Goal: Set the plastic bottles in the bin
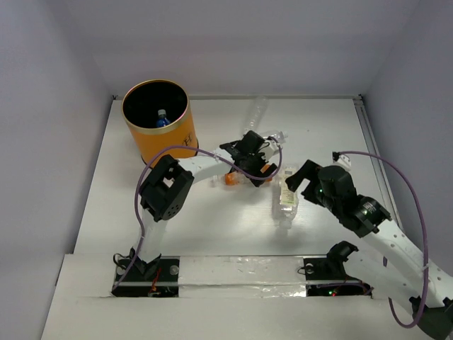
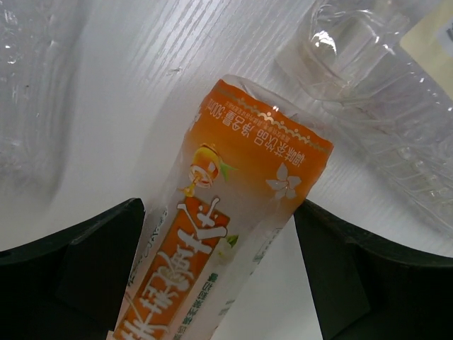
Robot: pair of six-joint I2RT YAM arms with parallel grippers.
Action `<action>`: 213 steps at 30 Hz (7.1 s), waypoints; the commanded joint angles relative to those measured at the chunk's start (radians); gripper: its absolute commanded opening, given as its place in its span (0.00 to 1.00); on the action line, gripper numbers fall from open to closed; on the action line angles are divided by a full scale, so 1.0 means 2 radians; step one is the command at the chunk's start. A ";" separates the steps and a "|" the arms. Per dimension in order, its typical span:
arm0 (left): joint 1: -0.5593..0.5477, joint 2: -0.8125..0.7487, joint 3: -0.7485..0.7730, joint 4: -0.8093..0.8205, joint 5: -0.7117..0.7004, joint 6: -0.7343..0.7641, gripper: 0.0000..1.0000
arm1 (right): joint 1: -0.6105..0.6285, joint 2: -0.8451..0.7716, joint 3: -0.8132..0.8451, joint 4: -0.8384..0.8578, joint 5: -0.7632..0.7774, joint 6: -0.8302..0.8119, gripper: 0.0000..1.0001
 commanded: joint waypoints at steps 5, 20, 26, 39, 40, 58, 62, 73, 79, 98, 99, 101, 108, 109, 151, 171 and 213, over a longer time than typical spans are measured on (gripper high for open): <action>0.001 0.011 0.012 0.009 0.006 -0.001 0.63 | -0.072 0.052 0.019 0.056 -0.067 -0.071 0.97; 0.001 -0.214 -0.129 0.053 -0.010 -0.088 0.52 | -0.153 0.257 0.114 0.080 -0.147 -0.202 1.00; 0.001 -0.322 -0.095 0.030 -0.048 -0.131 0.52 | -0.153 0.327 0.140 0.062 -0.146 -0.230 1.00; 0.185 -0.333 0.158 -0.011 -0.040 -0.203 0.51 | -0.153 0.413 0.147 0.060 -0.158 -0.263 1.00; 0.200 -0.330 0.170 -0.010 -0.043 -0.212 0.51 | -0.153 0.417 0.147 0.062 -0.159 -0.262 1.00; 0.399 -0.281 0.077 0.164 -0.082 -0.273 0.53 | -0.148 0.365 0.127 0.139 -0.241 -0.223 0.72; 0.399 -0.282 0.030 0.191 -0.083 -0.267 0.64 | -0.139 0.313 0.153 0.147 -0.268 -0.190 0.72; 0.403 -0.346 0.023 0.150 -0.059 -0.295 0.96 | -0.056 0.334 0.419 0.177 -0.275 -0.122 0.72; 0.403 -0.459 -0.049 0.114 -0.019 -0.324 0.75 | -0.004 0.449 0.607 0.247 -0.250 -0.082 0.73; 0.265 -0.573 -0.097 -0.070 -0.207 -0.290 0.00 | 0.083 0.788 0.978 0.396 0.002 -0.168 0.74; 0.264 -0.568 -0.088 -0.069 -0.207 -0.289 0.00 | 0.088 0.803 0.977 0.402 0.006 -0.184 0.74; 0.255 -0.562 -0.079 -0.073 -0.206 -0.288 0.00 | 0.088 0.818 0.980 0.405 0.011 -0.207 0.74; 0.238 -0.551 -0.038 -0.085 -0.217 -0.286 0.08 | 0.110 0.844 0.973 0.402 -0.021 -0.274 0.85; 0.233 -0.548 -0.034 -0.082 -0.215 -0.285 0.13 | 0.115 0.842 0.973 0.393 -0.026 -0.277 0.91; 0.049 -0.046 0.192 -0.001 -0.082 -0.125 0.18 | 0.009 0.042 0.066 0.156 -0.064 -0.069 0.00; 0.031 0.249 0.449 -0.045 -0.043 -0.156 0.82 | 0.009 -0.094 0.029 0.050 -0.060 -0.127 0.64; -0.016 -0.379 -0.069 0.050 -0.141 -0.266 0.28 | -0.078 0.206 0.320 0.209 -0.066 -0.157 0.27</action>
